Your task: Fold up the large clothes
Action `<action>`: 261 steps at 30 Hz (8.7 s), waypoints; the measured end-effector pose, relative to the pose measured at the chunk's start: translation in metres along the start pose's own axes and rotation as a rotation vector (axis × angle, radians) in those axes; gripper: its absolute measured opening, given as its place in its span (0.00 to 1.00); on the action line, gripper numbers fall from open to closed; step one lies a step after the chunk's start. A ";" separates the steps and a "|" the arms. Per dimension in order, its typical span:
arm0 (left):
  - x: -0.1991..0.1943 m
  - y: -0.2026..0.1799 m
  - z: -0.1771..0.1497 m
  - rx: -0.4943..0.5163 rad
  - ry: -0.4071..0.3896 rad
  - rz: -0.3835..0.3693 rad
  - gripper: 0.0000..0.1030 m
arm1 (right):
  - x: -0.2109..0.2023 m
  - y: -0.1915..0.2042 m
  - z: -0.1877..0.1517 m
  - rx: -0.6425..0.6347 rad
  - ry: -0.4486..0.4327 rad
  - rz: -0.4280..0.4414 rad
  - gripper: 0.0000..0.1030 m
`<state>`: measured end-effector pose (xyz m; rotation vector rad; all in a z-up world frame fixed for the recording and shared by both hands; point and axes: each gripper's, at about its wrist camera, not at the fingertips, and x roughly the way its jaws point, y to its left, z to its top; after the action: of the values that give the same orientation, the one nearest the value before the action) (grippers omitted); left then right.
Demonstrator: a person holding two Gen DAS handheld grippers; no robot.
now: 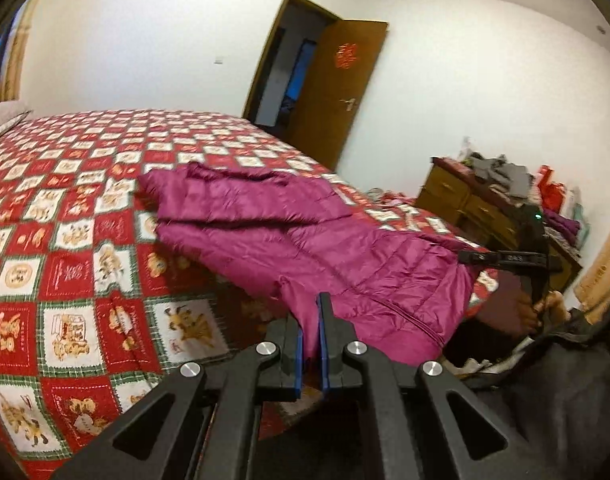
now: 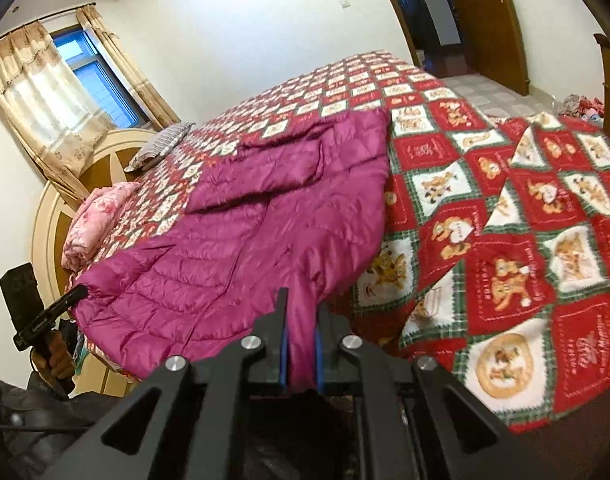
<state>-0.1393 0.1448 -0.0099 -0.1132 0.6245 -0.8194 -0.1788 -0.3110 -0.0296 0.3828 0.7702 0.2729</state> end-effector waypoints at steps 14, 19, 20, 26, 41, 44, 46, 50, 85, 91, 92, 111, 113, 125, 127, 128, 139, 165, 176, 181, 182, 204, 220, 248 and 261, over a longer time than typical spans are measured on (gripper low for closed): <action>0.013 0.051 0.113 -0.131 -0.132 0.064 0.05 | 0.007 -0.003 0.119 0.044 -0.208 0.099 0.11; 0.076 0.097 0.149 -0.201 -0.059 0.189 0.05 | 0.058 -0.005 0.167 0.038 -0.192 0.046 0.10; 0.087 0.105 0.154 -0.220 -0.047 0.213 0.05 | 0.069 -0.006 0.176 0.040 -0.190 0.029 0.10; 0.147 0.160 0.174 -0.334 0.030 0.331 0.05 | 0.131 -0.026 0.215 0.086 -0.159 -0.059 0.10; 0.282 0.241 0.165 -0.390 0.202 0.612 0.05 | 0.279 -0.056 0.235 0.058 -0.088 -0.386 0.10; 0.300 0.244 0.157 -0.366 0.226 0.640 0.06 | 0.294 -0.059 0.230 0.038 -0.079 -0.431 0.10; 0.309 0.243 0.150 -0.329 0.227 0.666 0.06 | 0.303 -0.063 0.226 0.037 -0.069 -0.442 0.10; 0.321 0.231 0.140 -0.234 0.200 0.742 0.06 | 0.316 -0.067 0.221 0.041 -0.060 -0.447 0.10; 0.272 0.172 0.206 -0.250 0.089 0.511 0.76 | 0.348 0.077 0.238 -0.328 0.145 -0.158 0.23; 0.331 0.173 0.192 -0.204 0.142 0.644 0.76 | 0.396 0.049 0.227 -0.279 0.159 -0.227 0.23; 0.336 0.178 0.188 -0.211 0.151 0.656 0.76 | 0.397 0.046 0.223 -0.281 0.154 -0.228 0.22; 0.363 0.206 0.156 -0.247 0.159 0.677 0.89 | 0.333 -0.069 0.241 0.032 0.034 -0.372 0.10; 0.363 0.206 0.156 -0.244 0.161 0.677 0.89 | 0.330 -0.078 0.236 0.057 0.018 -0.370 0.09; 0.371 0.205 0.157 -0.221 0.188 0.711 0.92 | 0.328 -0.092 0.234 0.121 -0.012 -0.384 0.00; 0.368 0.202 0.158 -0.210 0.215 0.709 0.92 | 0.318 -0.090 0.236 0.119 0.001 -0.382 0.00; 0.363 0.199 0.159 -0.191 0.234 0.707 0.92 | 0.309 -0.084 0.235 0.105 -0.015 -0.394 0.03; 0.210 0.175 0.119 -0.209 0.093 0.721 0.92 | 0.252 0.048 0.155 -0.150 -0.068 -0.233 0.09; 0.200 0.180 0.047 -0.620 -0.073 0.416 0.92 | 0.310 0.087 0.098 -0.123 0.021 -0.140 0.08; 0.203 0.180 0.056 -0.670 -0.132 0.323 0.52 | 0.329 0.074 0.099 -0.028 0.035 -0.071 0.07; 0.204 0.171 0.080 -0.613 -0.137 0.275 0.21 | 0.327 0.065 0.099 0.042 0.043 -0.033 0.06; 0.204 0.169 0.082 -0.603 -0.141 0.272 0.20 | 0.326 0.064 0.098 0.050 0.042 -0.029 0.06; 0.166 0.082 0.136 -0.161 -0.161 0.222 0.12 | 0.327 0.108 0.086 0.165 0.182 0.336 0.10; 0.210 0.050 0.134 -0.067 -0.089 0.250 0.12 | 0.236 0.028 0.091 0.254 0.011 0.219 0.10; 0.286 0.017 0.108 0.050 0.121 0.316 0.12 | 0.200 -0.019 0.087 0.324 -0.069 0.080 0.14; 0.318 -0.012 0.084 0.189 0.188 0.376 0.12 | 0.187 -0.045 0.088 0.356 -0.096 0.045 0.17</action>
<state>0.0639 -0.1013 -0.0887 0.2505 0.7146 -0.5234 0.0180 -0.3016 -0.1073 0.7450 0.7158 0.1569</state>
